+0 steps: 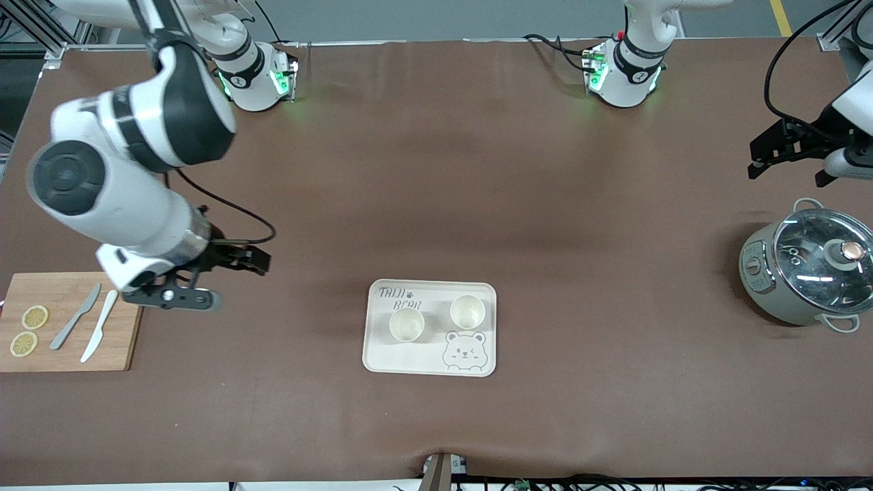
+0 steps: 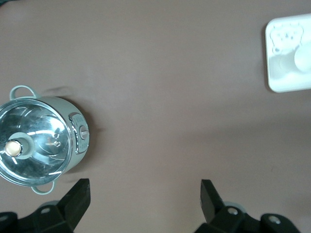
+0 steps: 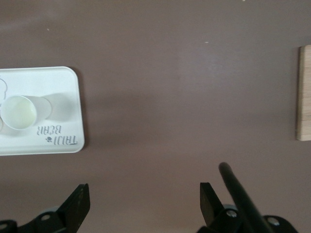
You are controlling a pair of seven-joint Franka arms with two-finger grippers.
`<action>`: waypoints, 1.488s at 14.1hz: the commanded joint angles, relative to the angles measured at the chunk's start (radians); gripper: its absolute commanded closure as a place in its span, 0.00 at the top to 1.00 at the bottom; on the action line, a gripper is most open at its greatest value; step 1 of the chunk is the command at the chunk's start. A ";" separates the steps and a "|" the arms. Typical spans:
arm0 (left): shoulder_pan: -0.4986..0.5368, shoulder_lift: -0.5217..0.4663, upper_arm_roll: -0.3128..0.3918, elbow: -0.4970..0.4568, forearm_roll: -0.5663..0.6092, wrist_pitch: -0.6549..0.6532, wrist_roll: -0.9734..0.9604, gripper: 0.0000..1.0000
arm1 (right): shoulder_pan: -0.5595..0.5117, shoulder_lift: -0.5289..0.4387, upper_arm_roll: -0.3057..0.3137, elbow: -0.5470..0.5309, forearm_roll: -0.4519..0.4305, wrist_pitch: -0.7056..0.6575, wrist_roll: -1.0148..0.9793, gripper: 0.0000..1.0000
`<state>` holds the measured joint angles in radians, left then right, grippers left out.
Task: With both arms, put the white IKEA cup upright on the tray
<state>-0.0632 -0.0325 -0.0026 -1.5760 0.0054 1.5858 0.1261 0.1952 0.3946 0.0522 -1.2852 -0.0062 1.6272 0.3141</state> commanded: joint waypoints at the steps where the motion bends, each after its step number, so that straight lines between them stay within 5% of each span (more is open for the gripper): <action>1: 0.006 0.009 -0.008 0.027 -0.012 -0.049 0.026 1.00 | -0.092 -0.051 0.017 -0.022 0.029 -0.039 -0.114 1.00; 10: 0.008 0.009 -0.008 0.027 -0.021 -0.055 0.004 1.00 | -0.229 -0.071 0.014 -0.017 0.029 -0.072 -0.276 1.00; 21: 0.008 0.029 -0.048 0.045 0.008 -0.056 -0.071 1.00 | -0.247 -0.071 0.008 -0.016 0.015 -0.063 -0.274 1.00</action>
<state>-0.0625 -0.0176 -0.0419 -1.5652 0.0077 1.5525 0.0741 -0.0385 0.3464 0.0509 -1.2854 0.0038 1.5622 0.0510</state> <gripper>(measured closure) 0.000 0.000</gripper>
